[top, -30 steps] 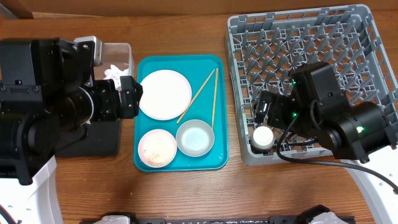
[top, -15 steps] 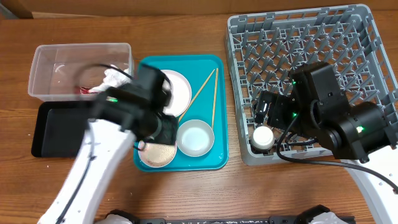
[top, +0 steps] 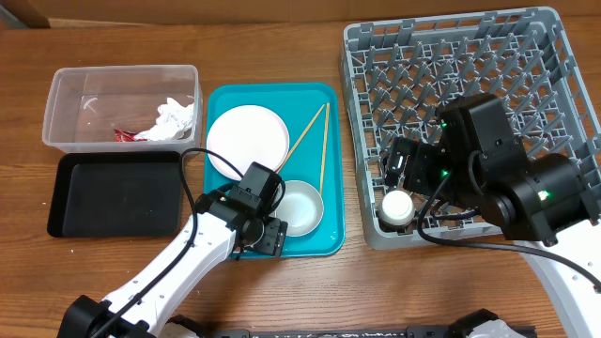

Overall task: Sort waste into correct bins and load items into the dishwasher
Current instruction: 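Grasp the pink bowl of rice with the left gripper, then tip the pink bowl to pour rice onto the black tray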

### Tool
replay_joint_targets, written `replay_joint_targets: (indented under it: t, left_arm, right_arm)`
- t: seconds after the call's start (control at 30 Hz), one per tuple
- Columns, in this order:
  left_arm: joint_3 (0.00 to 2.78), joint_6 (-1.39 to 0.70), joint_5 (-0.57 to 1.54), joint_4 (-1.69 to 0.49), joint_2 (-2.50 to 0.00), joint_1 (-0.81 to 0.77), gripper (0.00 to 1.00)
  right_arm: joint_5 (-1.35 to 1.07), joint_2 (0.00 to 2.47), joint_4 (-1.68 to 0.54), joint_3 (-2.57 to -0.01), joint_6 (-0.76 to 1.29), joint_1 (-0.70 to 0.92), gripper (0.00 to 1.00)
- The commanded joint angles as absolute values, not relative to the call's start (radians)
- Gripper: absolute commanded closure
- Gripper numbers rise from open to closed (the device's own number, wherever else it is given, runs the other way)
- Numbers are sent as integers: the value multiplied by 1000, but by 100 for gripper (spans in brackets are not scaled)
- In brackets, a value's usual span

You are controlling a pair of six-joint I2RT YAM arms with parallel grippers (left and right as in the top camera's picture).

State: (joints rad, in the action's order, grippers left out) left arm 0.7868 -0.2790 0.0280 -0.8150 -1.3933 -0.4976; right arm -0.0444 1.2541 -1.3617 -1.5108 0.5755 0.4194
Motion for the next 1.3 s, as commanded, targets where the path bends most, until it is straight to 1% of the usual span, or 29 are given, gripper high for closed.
replay_joint_targets:
  t: [0.0,0.07,0.3,0.33,0.37,0.4,0.43,0.47,0.63,0.7,0.73,0.77,0.8,0.83,0.9,1.03,1.07,1.1,1.13,1.17,1.27]
  left_arm:
    - [772,-239,-11,-803,-1390,-498,34]
    - [765,-238,-11,-802,-1399,-498,41]
    - [739,-235,-19,-757,-1487,-498,54]
    - [739,-235,-27,-746,-1512,-498,62]
    - [739,-235,-32,-743,-1525,-498,66]
    - [741,-234,-36,-745,-1541,-498,82]
    - [746,-236,-33,-757,-1549,-498,91]
    - [753,-236,-33,-771,-1550,-498,96]
    - [801,-237,-37,-805,-1541,-498,96]
    - [822,-239,-36,-817,-1541,-498,85]
    - [829,-240,-36,-823,-1541,-498,73]
    - [834,-240,-36,-829,-1541,-498,58]
    - [834,-239,-36,-831,-1541,-498,53]
    - [834,-240,-36,-834,-1541,-498,50]
    - [834,-240,-36,-839,-1541,-498,49]
    - [833,-244,-33,-841,-1541,-498,51]
    - [833,-244,-33,-841,-1541,-498,57]
    - [833,-244,-32,-842,-1541,-498,69]
    - [833,-252,-33,-845,-1541,-498,86]
    - [833,-253,-32,-848,-1541,-498,96]
    - [834,-255,-34,-852,-1541,-498,96]
  right_arm:
    - [-35,1248,-1357,-1511,569,421,0]
    - [-35,1248,-1357,-1511,569,422,0]
    - [-35,1248,-1357,-1511,569,422,0]
    - [-35,1248,-1357,-1511,569,421,0]
    - [-35,1248,-1357,-1511,569,421,0]
    - [-35,1248,-1357,-1511,569,421,0]
    - [-35,1248,-1357,-1511,569,421,0]
    - [-35,1248,-1357,-1511,569,422,0]
    - [-35,1248,-1357,-1511,569,422,0]
    - [-35,1248,-1357,-1511,569,421,0]
    - [-35,1248,-1357,-1511,569,421,0]
    - [-35,1248,-1357,-1511,569,422,0]
    - [-35,1248,-1357,-1511,569,422,0]
    - [-35,1248,-1357,-1511,569,422,0]
    - [-35,1248,-1357,-1511,569,421,0]
    - [-35,1248,-1357,-1511,569,422,0]
    - [-35,1248,-1357,-1511,569,421,0]
    - [-35,1248,-1357,-1511,569,421,0]
    - [-35,1248,-1357,-1511,569,421,0]
    - [-35,1248,-1357,-1511,569,421,0]
    - [-35,1248,-1357,-1511,569,421,0]
